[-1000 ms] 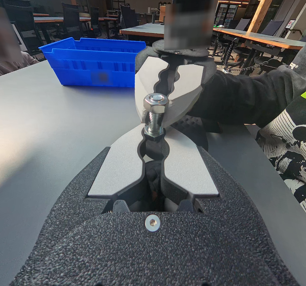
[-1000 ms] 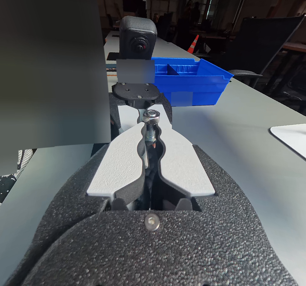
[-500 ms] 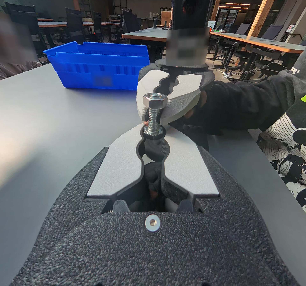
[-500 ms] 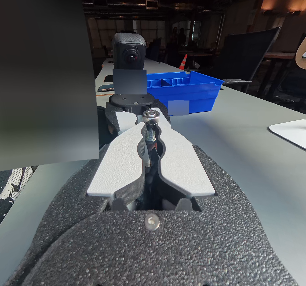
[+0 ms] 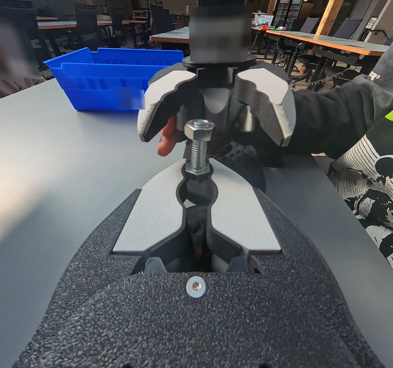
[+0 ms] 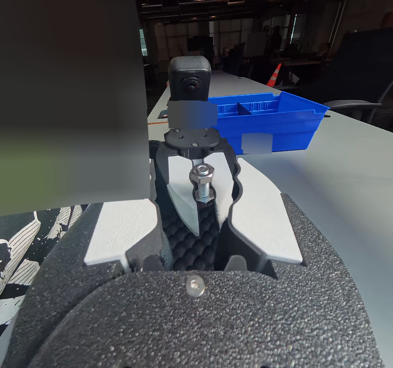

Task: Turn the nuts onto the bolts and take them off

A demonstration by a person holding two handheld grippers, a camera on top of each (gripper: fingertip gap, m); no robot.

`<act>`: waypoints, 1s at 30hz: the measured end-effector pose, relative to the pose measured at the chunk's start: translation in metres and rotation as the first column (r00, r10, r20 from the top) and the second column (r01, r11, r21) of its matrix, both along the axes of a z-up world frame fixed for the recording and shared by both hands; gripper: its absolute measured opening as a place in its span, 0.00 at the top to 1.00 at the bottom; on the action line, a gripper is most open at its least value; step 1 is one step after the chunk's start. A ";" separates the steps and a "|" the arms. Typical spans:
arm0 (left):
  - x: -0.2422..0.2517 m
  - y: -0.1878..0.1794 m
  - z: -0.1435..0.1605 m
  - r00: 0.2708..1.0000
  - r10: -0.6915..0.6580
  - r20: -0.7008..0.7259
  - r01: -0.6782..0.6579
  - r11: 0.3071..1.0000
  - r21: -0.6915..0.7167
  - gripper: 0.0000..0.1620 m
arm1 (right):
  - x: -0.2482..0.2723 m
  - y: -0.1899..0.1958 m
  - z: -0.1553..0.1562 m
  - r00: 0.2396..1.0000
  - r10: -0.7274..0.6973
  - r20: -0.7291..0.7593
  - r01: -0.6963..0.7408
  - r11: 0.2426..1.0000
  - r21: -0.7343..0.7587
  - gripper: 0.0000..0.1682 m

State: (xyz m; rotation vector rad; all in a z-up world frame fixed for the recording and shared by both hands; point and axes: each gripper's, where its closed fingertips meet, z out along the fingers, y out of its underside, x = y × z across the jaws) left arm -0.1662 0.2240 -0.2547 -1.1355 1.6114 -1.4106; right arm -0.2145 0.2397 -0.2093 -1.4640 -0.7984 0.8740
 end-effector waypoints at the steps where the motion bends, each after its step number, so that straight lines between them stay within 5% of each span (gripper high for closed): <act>1: 0.000 0.000 -0.001 1.000 -0.002 -0.003 0.002 1.000 0.001 0.91 | -0.004 0.000 0.000 1.000 0.013 0.011 -0.013 1.000 0.009 0.58; 20: 0.000 0.004 0.002 1.000 0.012 0.008 -0.012 1.000 -0.029 0.91 | 0.012 -0.006 -0.002 0.995 -0.103 0.003 0.103 0.993 0.055 0.78; 24: -0.001 0.005 0.003 1.000 0.018 0.015 -0.017 0.999 -0.038 0.92 | 0.017 -0.012 0.000 0.994 -0.112 0.001 0.112 0.991 0.076 0.97; 30: -0.001 0.004 0.003 1.000 0.015 0.013 -0.015 0.999 -0.036 0.91 | 0.020 -0.016 0.002 0.993 -0.118 0.007 0.117 0.989 0.087 0.98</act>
